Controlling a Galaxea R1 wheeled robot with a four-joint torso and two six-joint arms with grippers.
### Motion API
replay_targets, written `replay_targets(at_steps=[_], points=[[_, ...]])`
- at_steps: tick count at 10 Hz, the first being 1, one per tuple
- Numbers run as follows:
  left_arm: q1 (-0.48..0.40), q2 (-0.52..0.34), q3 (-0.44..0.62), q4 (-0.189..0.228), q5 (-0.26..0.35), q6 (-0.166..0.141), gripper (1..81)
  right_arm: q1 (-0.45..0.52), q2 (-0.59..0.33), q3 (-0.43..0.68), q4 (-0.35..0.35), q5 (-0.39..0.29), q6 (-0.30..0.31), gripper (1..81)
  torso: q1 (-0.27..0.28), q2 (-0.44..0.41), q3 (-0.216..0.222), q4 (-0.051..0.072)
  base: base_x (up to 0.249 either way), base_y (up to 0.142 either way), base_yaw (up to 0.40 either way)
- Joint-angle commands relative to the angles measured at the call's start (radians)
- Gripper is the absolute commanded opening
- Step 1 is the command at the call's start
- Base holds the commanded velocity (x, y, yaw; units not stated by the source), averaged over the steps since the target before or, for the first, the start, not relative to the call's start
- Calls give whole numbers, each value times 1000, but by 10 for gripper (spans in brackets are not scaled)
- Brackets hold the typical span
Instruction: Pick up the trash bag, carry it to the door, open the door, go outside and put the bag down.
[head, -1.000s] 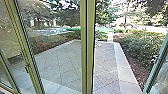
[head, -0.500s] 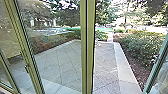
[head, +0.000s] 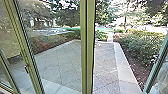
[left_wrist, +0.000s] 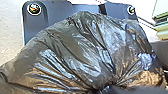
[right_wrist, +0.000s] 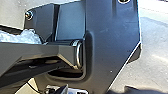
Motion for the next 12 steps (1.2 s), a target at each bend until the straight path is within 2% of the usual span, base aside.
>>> replay_targets(at_steps=[1,12], points=[[-47,5,10,13,44,4,10,48,2,4,4,-65,-7,811,0,0,0,0,0,0,-176],[-47,11,10,13,48,4,10,48,11,-2,-6,-66,-7,811,0,0,0,0,0,0,-203]])
